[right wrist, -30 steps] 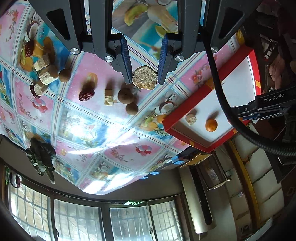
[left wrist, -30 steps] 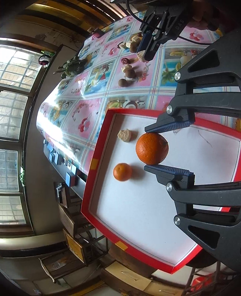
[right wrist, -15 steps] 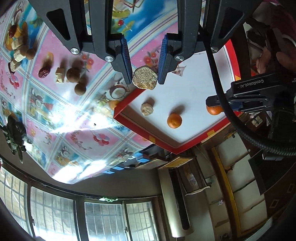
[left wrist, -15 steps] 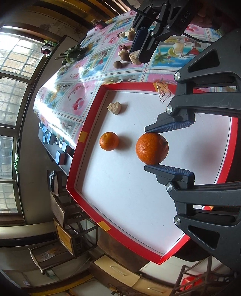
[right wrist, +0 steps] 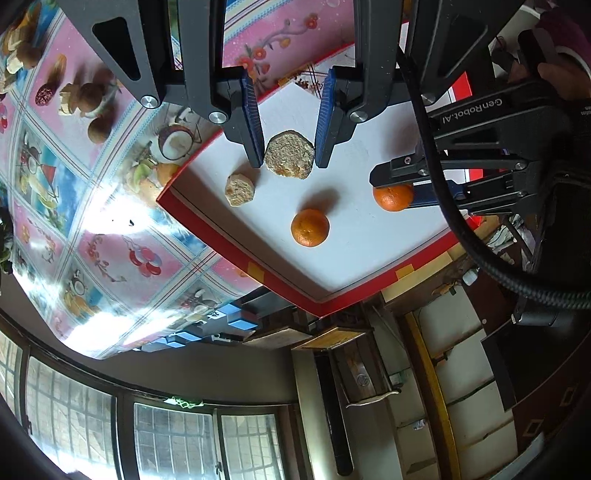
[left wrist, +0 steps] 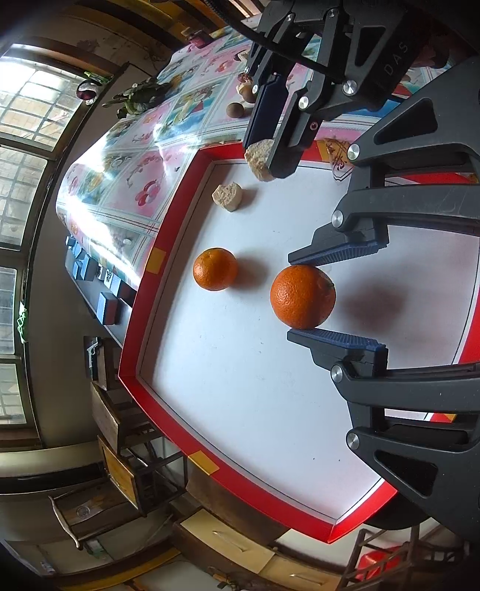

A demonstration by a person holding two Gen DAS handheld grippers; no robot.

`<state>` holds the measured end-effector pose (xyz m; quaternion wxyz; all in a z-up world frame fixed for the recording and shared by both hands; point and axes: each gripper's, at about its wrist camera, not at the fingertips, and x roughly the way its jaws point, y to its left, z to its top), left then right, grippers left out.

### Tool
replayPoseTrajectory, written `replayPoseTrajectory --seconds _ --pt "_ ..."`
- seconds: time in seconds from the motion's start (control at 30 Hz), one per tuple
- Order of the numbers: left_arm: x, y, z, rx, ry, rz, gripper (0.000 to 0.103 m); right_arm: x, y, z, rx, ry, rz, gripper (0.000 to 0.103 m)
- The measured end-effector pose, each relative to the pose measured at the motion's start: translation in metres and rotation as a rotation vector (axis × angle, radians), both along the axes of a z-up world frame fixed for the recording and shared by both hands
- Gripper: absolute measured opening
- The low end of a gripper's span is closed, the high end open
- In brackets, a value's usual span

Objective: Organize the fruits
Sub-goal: 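Carry the orange and cake into the red tray and open both tools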

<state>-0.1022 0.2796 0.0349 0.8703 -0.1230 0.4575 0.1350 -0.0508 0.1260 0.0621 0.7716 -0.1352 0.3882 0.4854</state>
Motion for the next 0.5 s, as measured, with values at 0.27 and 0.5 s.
replayPoseTrajectory --seconds 0.27,0.5 --pt "0.009 0.003 -0.007 -0.006 0.018 0.007 0.033 0.009 0.025 -0.018 -0.046 0.014 0.022 0.027" --pt "0.012 0.007 -0.009 -0.021 0.020 0.019 0.035 0.015 0.038 -0.038 -0.093 0.022 0.026 0.027"
